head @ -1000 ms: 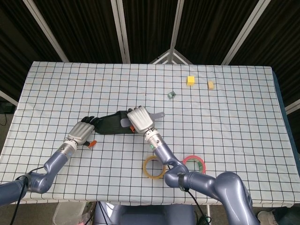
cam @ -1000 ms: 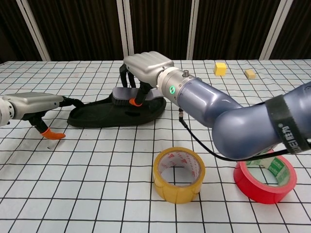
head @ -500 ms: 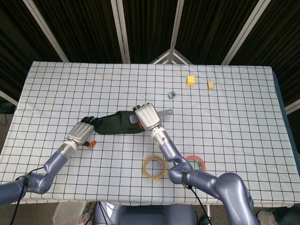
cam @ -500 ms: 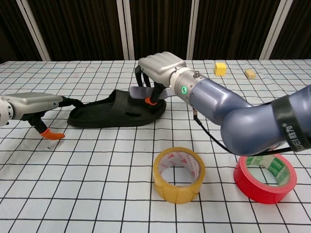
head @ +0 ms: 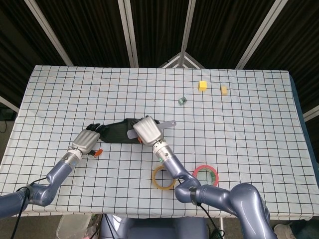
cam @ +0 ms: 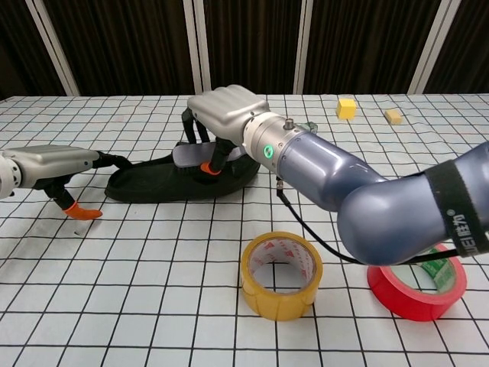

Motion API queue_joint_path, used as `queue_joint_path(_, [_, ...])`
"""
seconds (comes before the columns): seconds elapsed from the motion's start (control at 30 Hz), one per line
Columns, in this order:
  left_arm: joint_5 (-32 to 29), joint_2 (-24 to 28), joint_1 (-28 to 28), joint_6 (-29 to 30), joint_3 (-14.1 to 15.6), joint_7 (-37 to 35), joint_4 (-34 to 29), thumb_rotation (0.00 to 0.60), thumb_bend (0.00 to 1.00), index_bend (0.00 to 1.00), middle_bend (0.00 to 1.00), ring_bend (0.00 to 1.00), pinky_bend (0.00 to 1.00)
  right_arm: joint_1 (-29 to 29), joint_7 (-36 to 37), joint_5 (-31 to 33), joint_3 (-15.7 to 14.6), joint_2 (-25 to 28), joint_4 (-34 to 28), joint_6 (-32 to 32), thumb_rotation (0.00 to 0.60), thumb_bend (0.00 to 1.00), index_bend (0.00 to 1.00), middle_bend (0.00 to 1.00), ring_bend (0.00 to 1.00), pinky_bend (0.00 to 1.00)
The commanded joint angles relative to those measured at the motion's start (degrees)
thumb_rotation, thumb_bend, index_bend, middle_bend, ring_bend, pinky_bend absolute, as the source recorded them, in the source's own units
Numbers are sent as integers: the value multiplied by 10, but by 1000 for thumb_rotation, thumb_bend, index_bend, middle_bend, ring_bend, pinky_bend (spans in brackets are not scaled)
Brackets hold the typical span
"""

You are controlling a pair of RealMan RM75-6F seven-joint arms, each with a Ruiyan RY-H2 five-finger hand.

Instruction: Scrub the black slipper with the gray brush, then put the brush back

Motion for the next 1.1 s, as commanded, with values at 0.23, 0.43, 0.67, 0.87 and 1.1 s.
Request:
queue_joint_path(0.23, [0, -2, -3, -1, 1, 1, 1, 538, 478, 53, 70, 30, 76, 0, -4, 0, 4, -4, 8, 1, 600, 669, 726, 662, 574, 555])
queue_joint_path(0.43, [1, -3, -4, 1, 3, 4, -2, 538, 478, 53, 70, 30, 76, -3, -1, 0, 2, -3, 21, -4, 600, 670, 728, 663, 575, 556])
queue_joint_path(0.67, [0, 2, 0, 11, 6, 11, -12, 539, 478, 53, 70, 30, 76, -11, 4, 8, 4, -1, 50, -12, 600, 669, 731, 664, 576, 555])
queue_joint_path(0.87, [-3, 4, 0, 15, 7, 17, -18, 537, 478, 53, 70, 30, 76, -17, 5, 16, 8, 5, 63, -16, 600, 670, 731, 664, 576, 556])
queue_joint_path(1.1, [-4, 2, -3, 16, 7, 21, -22, 539, 478, 53, 70, 30, 76, -23, -2, -1, -4, 14, 28, -2, 600, 670, 731, 665, 576, 556])
